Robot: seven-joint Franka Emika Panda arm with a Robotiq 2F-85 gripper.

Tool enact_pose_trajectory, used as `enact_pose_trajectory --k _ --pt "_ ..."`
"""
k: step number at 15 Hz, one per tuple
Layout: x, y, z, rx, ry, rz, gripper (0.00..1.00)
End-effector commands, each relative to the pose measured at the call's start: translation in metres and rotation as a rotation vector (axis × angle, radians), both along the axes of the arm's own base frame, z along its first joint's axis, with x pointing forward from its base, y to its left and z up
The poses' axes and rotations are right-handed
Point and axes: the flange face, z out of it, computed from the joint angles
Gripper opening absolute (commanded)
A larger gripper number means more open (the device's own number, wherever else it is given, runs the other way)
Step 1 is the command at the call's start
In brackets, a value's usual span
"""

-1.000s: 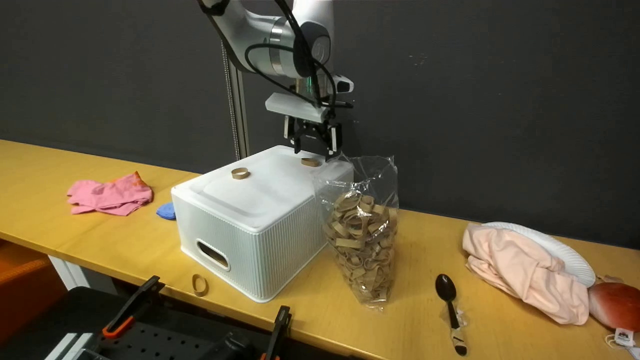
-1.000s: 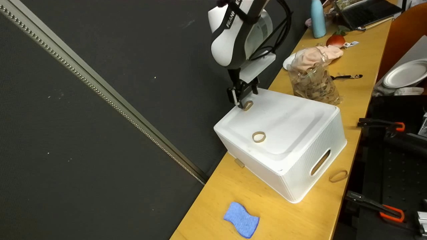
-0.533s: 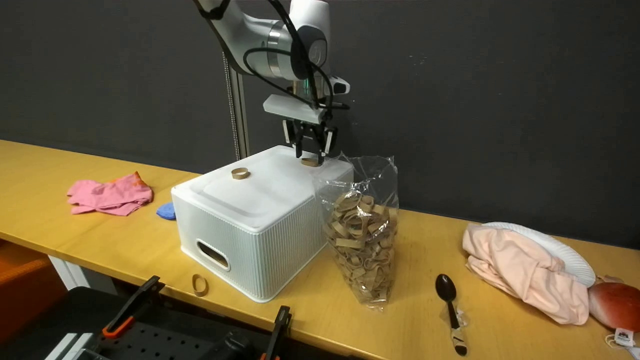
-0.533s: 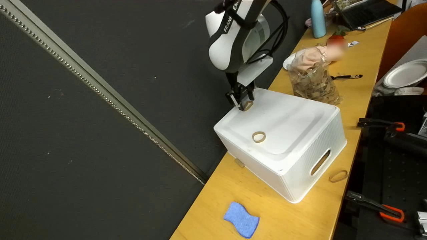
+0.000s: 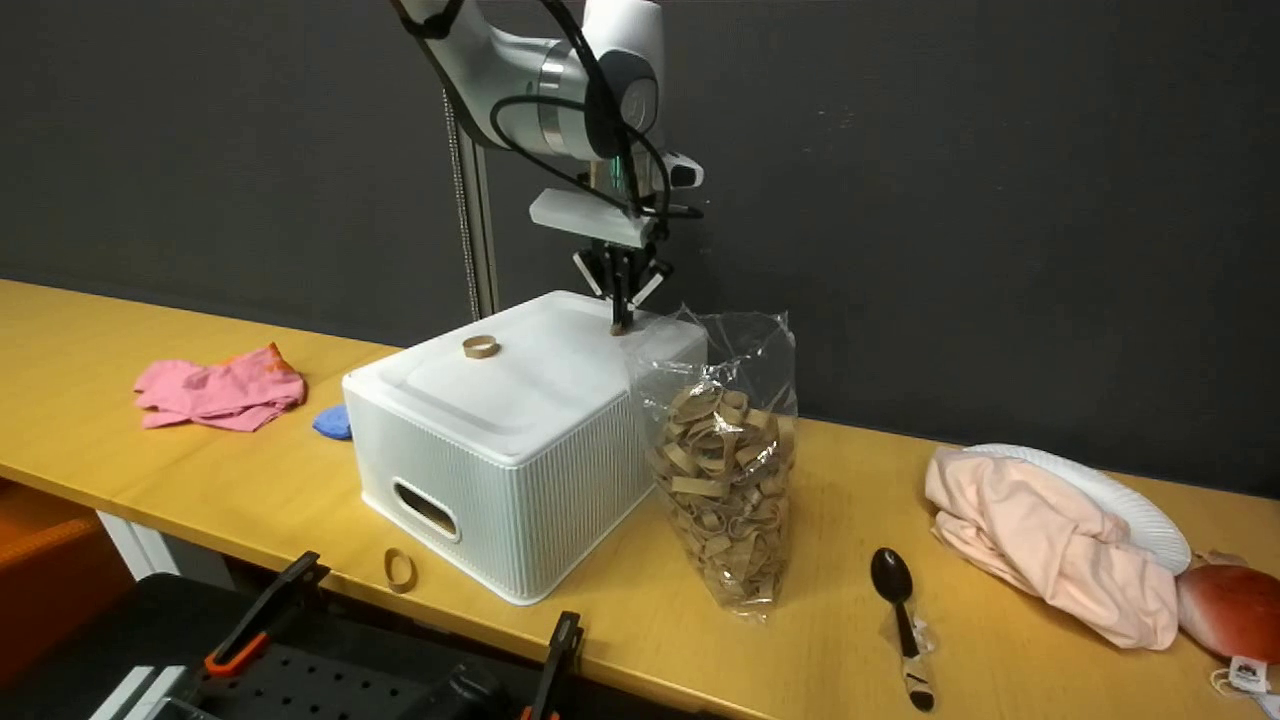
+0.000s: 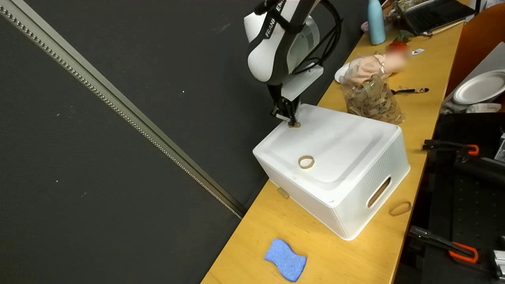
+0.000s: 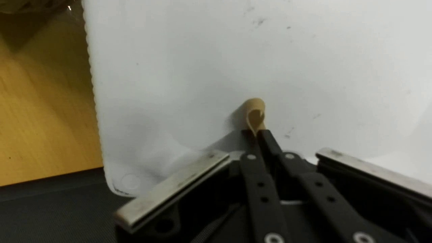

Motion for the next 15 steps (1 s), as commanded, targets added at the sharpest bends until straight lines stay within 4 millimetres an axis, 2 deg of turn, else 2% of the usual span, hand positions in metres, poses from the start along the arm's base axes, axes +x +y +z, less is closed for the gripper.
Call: enact_pose_trajectory --k 1,6,11,15 --pt "0.000 -0.002 0.010 0.010 -0.016 0.009 0.00" --pt "-0.008 0.011 0.027 0.013 -0.021 0.011 0.00" --pt "-0.038 0.049 0.055 0.007 -0.022 0.044 0.00" --pt "-0.059 0.084 0.056 0.006 -0.003 0.080 0.00"
